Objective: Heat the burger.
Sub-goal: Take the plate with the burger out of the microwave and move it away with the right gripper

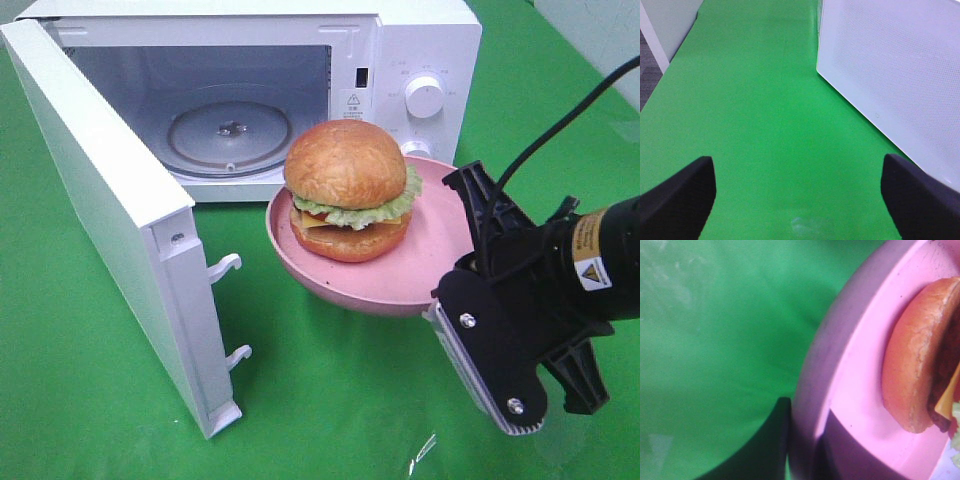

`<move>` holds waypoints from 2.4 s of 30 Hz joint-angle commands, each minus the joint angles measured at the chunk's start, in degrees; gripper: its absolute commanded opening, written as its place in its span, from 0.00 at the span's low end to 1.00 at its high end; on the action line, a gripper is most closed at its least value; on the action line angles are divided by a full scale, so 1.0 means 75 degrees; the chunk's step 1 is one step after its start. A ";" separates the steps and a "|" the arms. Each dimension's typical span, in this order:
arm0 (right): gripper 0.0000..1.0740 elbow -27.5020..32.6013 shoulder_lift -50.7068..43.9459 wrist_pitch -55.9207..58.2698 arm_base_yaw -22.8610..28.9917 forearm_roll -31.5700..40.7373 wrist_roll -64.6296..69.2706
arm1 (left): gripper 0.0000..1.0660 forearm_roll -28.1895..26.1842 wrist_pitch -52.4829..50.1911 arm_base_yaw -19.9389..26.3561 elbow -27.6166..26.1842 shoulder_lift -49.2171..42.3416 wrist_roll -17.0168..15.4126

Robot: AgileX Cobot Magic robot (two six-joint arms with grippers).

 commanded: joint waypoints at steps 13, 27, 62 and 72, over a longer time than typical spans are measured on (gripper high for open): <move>0.00 0.0611 -0.1925 0.1360 -0.0023 -0.0985 0.1979 | 0.77 -0.0038 -0.0076 0.0008 0.0000 -0.0115 -0.0008; 0.00 0.0611 -0.2475 0.3117 -0.0023 -0.2231 0.5103 | 0.77 -0.0038 -0.0076 0.0008 0.0000 -0.0115 -0.0008; 0.00 0.0604 -0.1451 0.4675 -0.0031 -0.4370 1.1131 | 0.77 -0.0038 -0.0076 0.0008 0.0000 -0.0115 -0.0008; 0.00 0.0199 0.0038 0.4599 -0.0031 -0.4416 1.2628 | 0.77 -0.0038 -0.0076 0.0008 0.0000 -0.0115 -0.0008</move>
